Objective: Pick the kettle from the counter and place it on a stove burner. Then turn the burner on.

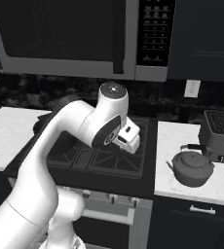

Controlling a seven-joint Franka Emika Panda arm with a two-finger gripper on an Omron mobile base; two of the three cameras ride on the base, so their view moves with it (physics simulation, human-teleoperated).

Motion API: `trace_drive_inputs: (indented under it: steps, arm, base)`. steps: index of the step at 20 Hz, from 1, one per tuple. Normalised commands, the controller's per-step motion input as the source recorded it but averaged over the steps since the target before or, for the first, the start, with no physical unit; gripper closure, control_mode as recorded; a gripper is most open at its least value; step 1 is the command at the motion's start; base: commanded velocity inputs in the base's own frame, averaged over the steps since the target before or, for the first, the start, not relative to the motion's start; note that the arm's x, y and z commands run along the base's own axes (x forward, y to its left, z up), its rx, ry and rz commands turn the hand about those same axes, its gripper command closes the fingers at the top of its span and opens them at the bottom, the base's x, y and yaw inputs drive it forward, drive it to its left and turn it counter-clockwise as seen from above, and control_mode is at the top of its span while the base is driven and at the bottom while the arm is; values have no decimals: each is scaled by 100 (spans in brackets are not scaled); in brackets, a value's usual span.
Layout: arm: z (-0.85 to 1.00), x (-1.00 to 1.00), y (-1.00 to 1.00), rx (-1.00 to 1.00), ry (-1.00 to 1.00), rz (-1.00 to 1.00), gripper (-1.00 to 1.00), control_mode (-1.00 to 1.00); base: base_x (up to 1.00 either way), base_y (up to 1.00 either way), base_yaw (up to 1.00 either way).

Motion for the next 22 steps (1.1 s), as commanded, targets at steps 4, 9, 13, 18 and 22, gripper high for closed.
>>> trace_drive_inputs:
  steps: [4, 9, 13, 18, 22]
  arm:
    - [0, 11, -100, 21, 2, -51, -100, -100]
    - [0, 2, -100, 23, 10, -53, -100, -100]
    - [0, 71, -100, 20, 7, -42, -100, -100]
    - [-14, 82, -100, 27, 0, -22, -100, -100]
    - [-47, 44, -100, 10, 0, -16, -100, -100]
  base:
    - [0, 0, 0]
    - [0, 0, 0]
    - [0, 0, 0]
    - [0, 0, 0]
    - [0, 0, 0]
